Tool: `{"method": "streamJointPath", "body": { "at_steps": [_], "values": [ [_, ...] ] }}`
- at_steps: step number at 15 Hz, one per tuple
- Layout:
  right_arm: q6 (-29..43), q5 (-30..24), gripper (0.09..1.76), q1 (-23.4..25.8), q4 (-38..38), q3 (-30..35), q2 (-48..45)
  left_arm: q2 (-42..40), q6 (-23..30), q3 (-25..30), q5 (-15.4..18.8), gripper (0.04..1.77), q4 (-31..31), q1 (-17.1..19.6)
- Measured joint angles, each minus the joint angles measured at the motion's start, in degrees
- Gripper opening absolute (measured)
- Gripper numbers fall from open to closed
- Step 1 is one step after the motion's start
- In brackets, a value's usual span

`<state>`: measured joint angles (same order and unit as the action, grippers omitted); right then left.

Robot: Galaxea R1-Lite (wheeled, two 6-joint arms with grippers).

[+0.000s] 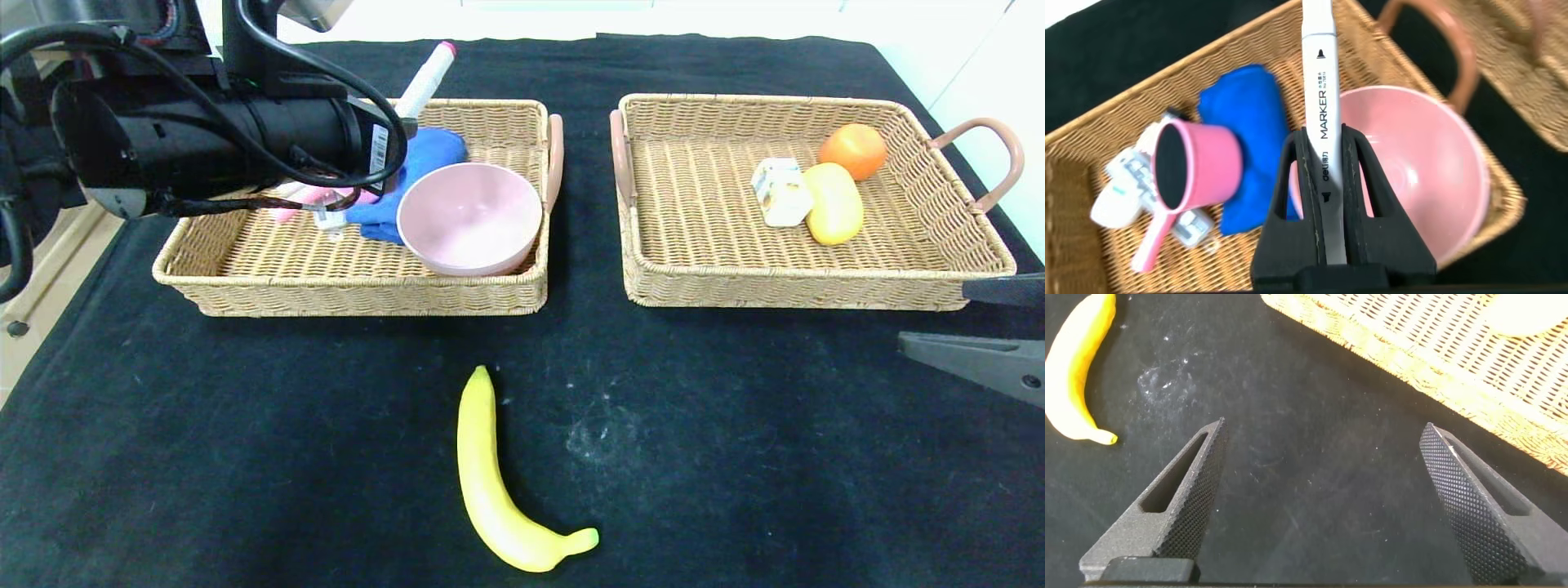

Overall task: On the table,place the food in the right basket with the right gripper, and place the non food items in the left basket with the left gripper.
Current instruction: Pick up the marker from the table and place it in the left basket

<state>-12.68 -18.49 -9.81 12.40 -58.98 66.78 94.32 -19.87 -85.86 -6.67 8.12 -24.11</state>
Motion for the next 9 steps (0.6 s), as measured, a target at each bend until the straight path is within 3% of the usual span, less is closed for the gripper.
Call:
{"method": "streamJointPath", "body": {
  "at_steps": [6, 9],
  "values": [
    [0.0, 0.1, 1.71, 0.0, 0.0, 0.0, 0.0, 3.0, 2.4, -2.4, 5.9, 0.24, 0.1, 7.2],
    [0.0, 0.1, 1.71, 0.0, 0.0, 0.0, 0.1, 4.4, 2.6, -2.8, 6.6, 0.24, 0.6, 8.9]
  ]
}}
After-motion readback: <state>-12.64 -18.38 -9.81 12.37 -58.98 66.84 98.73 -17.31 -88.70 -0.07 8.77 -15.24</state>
